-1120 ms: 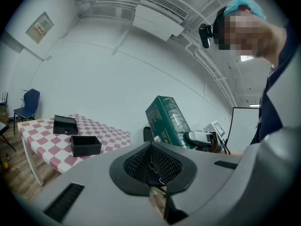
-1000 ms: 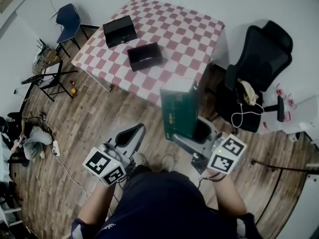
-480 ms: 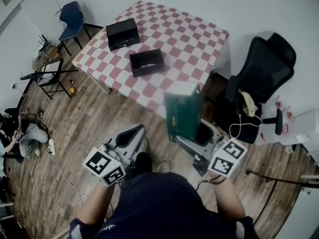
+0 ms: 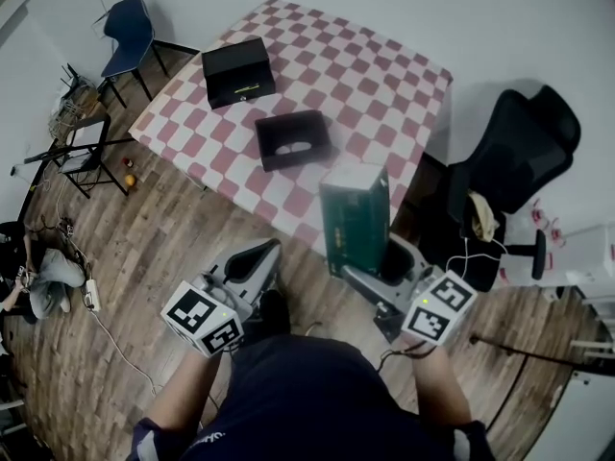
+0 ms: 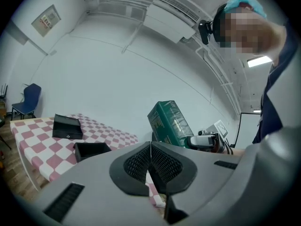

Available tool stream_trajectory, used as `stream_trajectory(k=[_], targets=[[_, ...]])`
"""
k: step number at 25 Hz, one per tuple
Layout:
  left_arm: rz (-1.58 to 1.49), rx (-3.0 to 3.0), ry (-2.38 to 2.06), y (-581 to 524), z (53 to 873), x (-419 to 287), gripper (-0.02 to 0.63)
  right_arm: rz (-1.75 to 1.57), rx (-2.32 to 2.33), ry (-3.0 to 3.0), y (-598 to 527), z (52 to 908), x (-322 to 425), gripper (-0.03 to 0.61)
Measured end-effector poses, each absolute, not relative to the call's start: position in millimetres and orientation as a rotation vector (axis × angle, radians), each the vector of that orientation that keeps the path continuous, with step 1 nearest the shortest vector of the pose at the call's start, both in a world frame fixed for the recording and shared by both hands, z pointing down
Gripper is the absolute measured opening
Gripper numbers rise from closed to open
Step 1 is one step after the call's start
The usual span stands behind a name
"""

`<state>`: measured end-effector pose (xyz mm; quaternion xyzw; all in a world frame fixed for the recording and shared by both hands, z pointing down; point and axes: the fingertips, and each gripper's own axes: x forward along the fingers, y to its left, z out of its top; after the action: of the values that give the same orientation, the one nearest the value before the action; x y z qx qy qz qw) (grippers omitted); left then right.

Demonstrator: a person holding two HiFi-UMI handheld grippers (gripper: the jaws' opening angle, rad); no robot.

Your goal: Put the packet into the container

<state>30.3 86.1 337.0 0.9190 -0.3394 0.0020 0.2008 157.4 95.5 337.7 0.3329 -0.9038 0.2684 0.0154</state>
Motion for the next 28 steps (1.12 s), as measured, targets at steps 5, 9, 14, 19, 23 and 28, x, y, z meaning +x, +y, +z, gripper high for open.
stream_trajectory(k=[5,9,14,19,23,28], targets=[[0.019,2.566,-0.917,19.4,346.1,-6.6,0.038,0.857,1.08,-2.778,26.6,347.3,123.0,0.398],[0.03,2.568,-0.896,-26.4,348.7,-37.1,0.038,0.875,1.109,-2.739,-19.0,349.3,94.7,0.399],[0.041,2.575,-0.875,-72.0,350.9,-70.8,0.038,0.872,1.147,-2.699,-67.1,349.0,70.8,0.398],[0.036,2.554,-0.876,-100.9,358.8,-100.8,0.037,0.792,1.164,-2.632,-98.9,352.9,57.8,0.398],[0.033,2.527,-0.878,-118.1,368.7,-113.4,0.038,0.686,1.108,-2.571,-122.2,362.9,55.3,0.399],[0.053,2.498,-0.874,-131.5,382.7,-115.6,0.038,0.57,0.98,-2.512,-149.5,378.4,61.9,0.398]])
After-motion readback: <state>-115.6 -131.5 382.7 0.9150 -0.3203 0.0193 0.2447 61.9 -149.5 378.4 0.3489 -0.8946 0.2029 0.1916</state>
